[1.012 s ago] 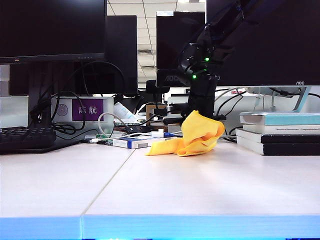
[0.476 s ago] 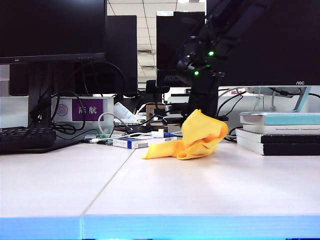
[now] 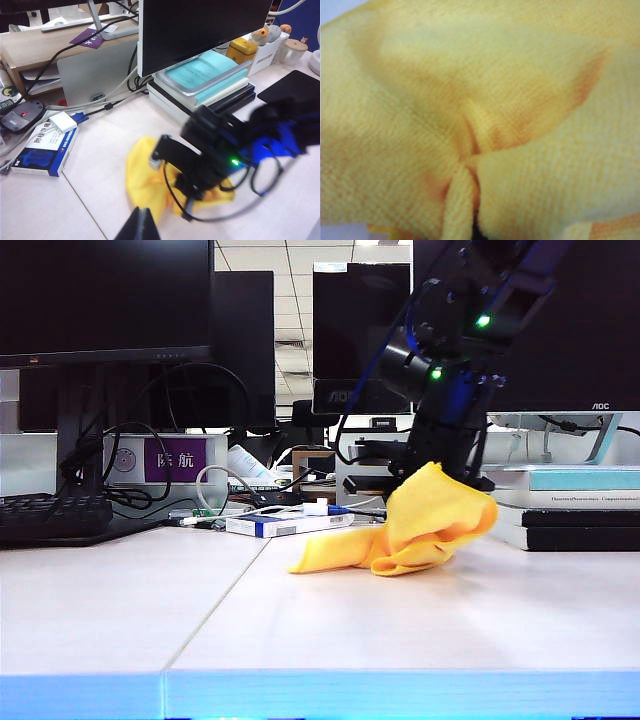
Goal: Wipe the table from front to back using the rag.
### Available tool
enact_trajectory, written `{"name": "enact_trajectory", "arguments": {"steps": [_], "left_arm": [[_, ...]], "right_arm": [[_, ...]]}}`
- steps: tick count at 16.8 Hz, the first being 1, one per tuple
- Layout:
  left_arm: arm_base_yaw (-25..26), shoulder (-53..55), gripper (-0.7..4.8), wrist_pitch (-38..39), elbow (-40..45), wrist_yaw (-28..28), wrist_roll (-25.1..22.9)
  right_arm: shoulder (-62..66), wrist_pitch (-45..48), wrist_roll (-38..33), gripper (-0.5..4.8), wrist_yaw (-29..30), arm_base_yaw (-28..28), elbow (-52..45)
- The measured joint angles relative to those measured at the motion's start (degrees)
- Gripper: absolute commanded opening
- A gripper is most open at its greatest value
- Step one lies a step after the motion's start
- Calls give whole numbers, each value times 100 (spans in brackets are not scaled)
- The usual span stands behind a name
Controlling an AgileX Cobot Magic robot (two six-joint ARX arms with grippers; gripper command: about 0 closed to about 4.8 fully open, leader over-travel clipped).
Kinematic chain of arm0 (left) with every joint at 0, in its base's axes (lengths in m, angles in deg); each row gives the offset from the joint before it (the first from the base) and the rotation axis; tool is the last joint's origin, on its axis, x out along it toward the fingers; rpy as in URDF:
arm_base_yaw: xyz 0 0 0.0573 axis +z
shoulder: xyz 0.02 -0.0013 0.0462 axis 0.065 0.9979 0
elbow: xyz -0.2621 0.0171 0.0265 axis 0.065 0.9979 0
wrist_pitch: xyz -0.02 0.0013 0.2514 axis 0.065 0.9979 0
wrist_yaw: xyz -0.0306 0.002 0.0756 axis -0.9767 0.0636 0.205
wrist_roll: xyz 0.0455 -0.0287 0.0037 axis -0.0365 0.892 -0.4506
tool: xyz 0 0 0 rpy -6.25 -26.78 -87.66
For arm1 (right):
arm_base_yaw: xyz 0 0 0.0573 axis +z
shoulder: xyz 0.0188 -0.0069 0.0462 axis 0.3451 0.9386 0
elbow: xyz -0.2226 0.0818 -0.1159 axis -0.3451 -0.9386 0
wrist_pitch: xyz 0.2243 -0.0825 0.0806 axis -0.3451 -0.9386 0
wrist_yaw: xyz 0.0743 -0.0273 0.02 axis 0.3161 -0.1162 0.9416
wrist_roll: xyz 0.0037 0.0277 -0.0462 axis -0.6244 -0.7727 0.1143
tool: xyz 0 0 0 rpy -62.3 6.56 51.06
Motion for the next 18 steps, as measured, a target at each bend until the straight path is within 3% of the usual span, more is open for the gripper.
{"name": "enact_trajectory", "arguments": {"steps": [3,11,16,18], "left_arm": [[0,0,-4,0,0,0,0],[0,0,-4,7,0,-2,0],[0,20,-4,57,0,-35,0],[0,310,-4,297,0,-358,-2]], "right_arm": [[-984,382,-188,-2,-13,514,-1388],[-2498,223,-739,-2,212,1252,-3102],[-2931,83,-955,-2,267,1556,-3486],[-3010,-2,-975,-2,317,1556,-3526]]}}
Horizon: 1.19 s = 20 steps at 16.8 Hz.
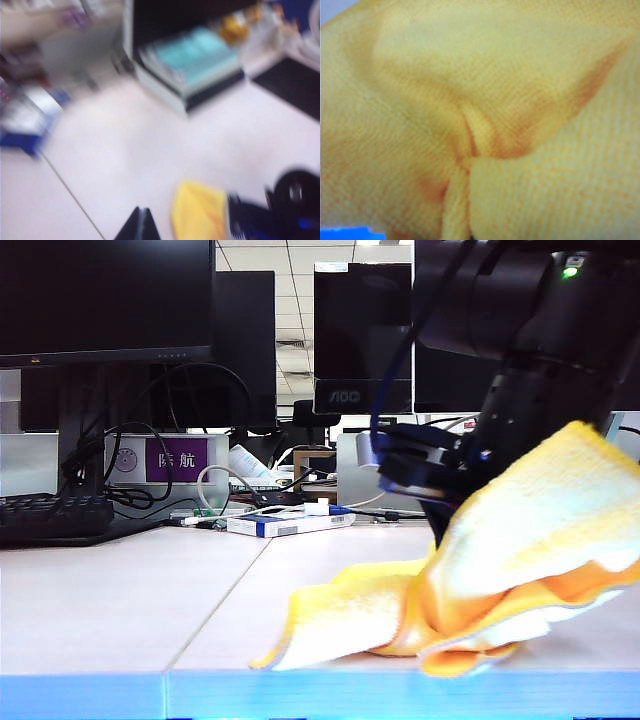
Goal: Wipe the table from front to back using the rag.
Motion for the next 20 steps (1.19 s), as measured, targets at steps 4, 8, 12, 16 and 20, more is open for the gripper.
{"name": "enact_trajectory", "arguments": {"steps": [4,8,12,16,20], "left_arm": [[-2,791,-4,315,151,-828,-514],[0,1674,-4,308,374,-1062,-1436],[-7,2343,-4,256,380,-1628,-1886],[0,2612,-4,243,382,-1788,-2046],[0,2614,-4,-63,382,-2050,-2072]], "right_arm": [[-28,-85,-9,92,46,2,2],[-42,-13,-9,153,153,35,11],[-17,-136,-13,90,197,-63,153],[20,-516,4,22,76,-308,629],[13,-544,13,288,319,-354,1187]]}}
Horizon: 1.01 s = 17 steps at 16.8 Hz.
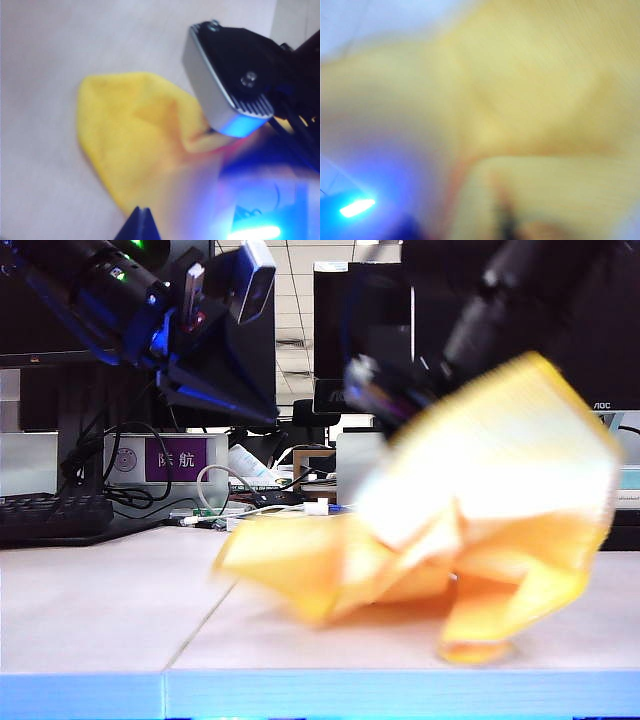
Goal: Wipe the table from front to back using the rag.
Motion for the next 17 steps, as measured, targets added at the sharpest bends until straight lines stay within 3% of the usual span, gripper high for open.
{"name": "enact_trajectory", "arguments": {"steps": [1,3,4,5,6,7,8,9,10,11,12,13,14,16,17], "left_arm": [[-7,0,-4,-77,0,-26,-4],[-72,15,-4,-168,0,-39,-4],[-90,24,-4,-192,0,-57,-7],[-101,24,-4,-216,0,-66,-4],[-114,24,-4,-269,0,-63,-4],[-125,24,-4,-330,0,-66,-4],[-131,24,-4,-361,0,-74,-4],[-144,24,-4,-369,0,-74,-7],[-149,24,-4,-372,0,-74,-4],[-155,28,-4,-372,0,-76,-4],[-168,44,-4,-372,0,-76,-4],[-170,70,-4,-369,0,-76,-4],[-173,90,-4,-365,0,-74,-4],[-190,87,-4,-363,0,-74,-4],[-205,90,-4,-361,0,-76,-4]], "right_arm": [[-2,-24,-4,330,7,0,116],[-7,-122,24,479,20,-11,339],[-9,-192,31,479,20,-11,424],[-7,-247,35,412,20,-13,494],[-7,-264,61,193,15,-20,538],[-9,-278,92,6,15,-22,581],[-7,-334,111,24,13,-24,629],[-9,-378,120,155,15,-24,680],[-24,-417,131,349,15,-22,732],[-52,-417,164,468,13,-24,754],[-92,-431,164,454,13,-24,776],[-111,-444,162,317,15,-24,813],[-146,-433,162,26,15,-24,817],[-280,-461,149,22,-2,-28,817],[-369,-452,153,62,-2,-26,817]]}}
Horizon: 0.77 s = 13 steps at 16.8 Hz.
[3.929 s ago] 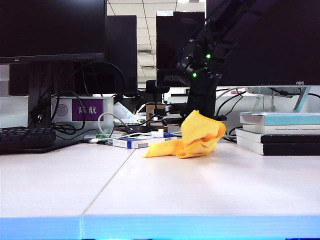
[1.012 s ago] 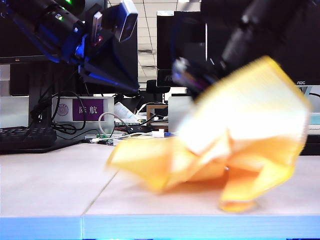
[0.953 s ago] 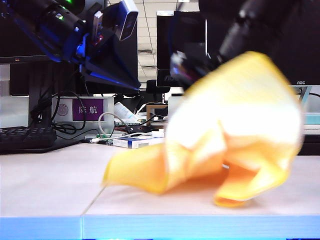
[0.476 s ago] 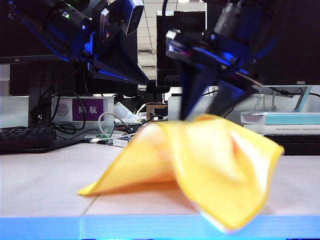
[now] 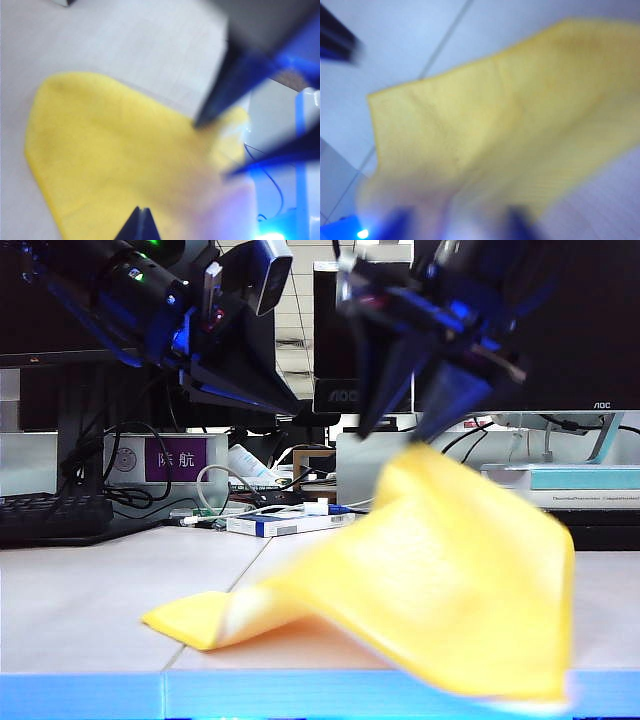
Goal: Wipe the table from front to back using the rag.
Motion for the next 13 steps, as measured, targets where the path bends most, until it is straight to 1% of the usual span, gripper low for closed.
{"name": "enact_trajectory", "arguments": {"steps": [1,2,3,4,5,6,7,8,9,13], "left_arm": [[-26,0,-4,0,0,-50,-2],[-35,7,-4,-11,0,-98,-2],[-46,42,-4,-20,-2,-240,-2],[-68,96,-3,-28,0,-380,0],[-81,160,-1,-37,0,-452,-2],[-103,188,24,-31,0,-472,0],[-118,197,71,-39,0,-520,-2],[-122,197,148,-61,0,-553,0],[-162,197,183,-129,0,-557,-2],[-256,197,190,-481,0,-579,-13]], "right_arm": [[-105,11,2,138,0,0,0],[-151,46,35,226,0,0,0],[-205,98,35,241,-2,0,0],[-269,149,35,241,-2,0,0],[-330,190,15,229,-2,0,7],[-363,216,15,78,2,0,9],[-374,221,20,-10,-2,0,39],[-374,243,20,-1,-4,-4,50],[-374,267,55,-1,-2,-4,63],[-374,492,35,-1,7,-4,68]]}}
